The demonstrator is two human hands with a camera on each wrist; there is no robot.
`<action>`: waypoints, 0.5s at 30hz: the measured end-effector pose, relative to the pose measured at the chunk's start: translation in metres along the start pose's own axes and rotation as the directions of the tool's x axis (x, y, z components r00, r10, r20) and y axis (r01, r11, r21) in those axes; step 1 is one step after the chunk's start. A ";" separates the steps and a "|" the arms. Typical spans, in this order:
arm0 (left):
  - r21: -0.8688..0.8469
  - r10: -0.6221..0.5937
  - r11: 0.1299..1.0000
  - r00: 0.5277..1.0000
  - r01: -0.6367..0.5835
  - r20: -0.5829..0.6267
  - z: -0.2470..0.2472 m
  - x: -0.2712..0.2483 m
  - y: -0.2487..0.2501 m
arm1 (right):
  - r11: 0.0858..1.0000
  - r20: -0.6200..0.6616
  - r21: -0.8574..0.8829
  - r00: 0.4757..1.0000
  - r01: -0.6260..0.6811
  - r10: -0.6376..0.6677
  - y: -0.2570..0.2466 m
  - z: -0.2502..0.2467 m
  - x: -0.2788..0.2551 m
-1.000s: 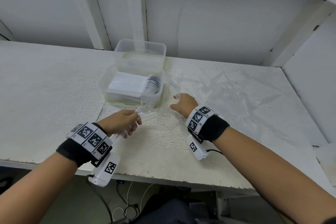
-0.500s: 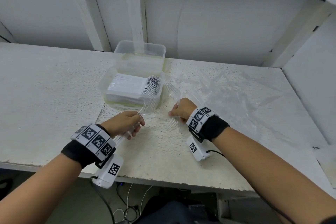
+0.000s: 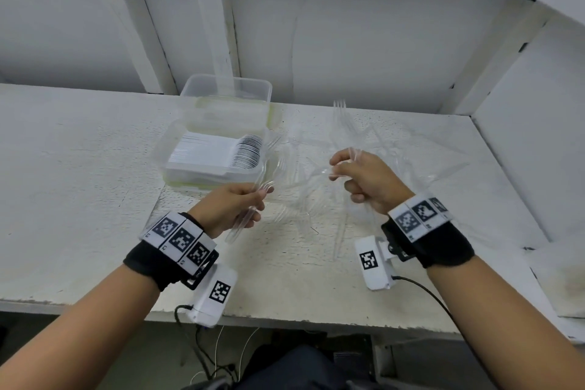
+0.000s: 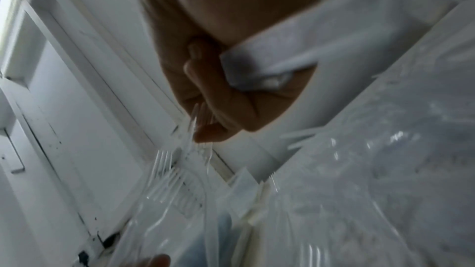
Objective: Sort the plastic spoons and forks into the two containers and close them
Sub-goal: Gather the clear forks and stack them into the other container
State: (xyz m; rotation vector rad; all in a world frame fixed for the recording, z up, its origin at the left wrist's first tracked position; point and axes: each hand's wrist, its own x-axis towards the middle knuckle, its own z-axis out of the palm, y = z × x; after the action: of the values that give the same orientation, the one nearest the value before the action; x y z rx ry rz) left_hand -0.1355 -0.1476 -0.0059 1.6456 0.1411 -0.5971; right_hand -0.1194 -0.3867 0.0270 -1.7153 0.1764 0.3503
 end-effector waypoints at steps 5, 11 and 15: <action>-0.109 0.011 0.994 1.000 -0.011 -0.006 0.025 0.014 0.007 | 0.999 -0.008 0.030 0.999 0.036 -0.036 -0.013 -0.023 -0.025; -0.116 0.036 0.992 0.999 -0.041 -0.041 0.051 0.022 0.013 | 0.986 -0.027 -0.131 0.994 0.103 -0.108 -0.013 -0.033 -0.041; -0.140 0.016 0.990 0.998 -0.025 -0.061 0.063 0.023 0.016 | 0.931 -0.175 -0.275 0.940 0.239 -0.293 -0.008 -0.032 -0.040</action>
State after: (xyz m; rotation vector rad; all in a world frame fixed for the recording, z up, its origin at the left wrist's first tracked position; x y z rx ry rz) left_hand -0.1276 -0.2163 -0.0052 1.5271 0.2057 -0.5109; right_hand -0.1506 -0.4203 0.0520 -1.9984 0.0527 -0.0185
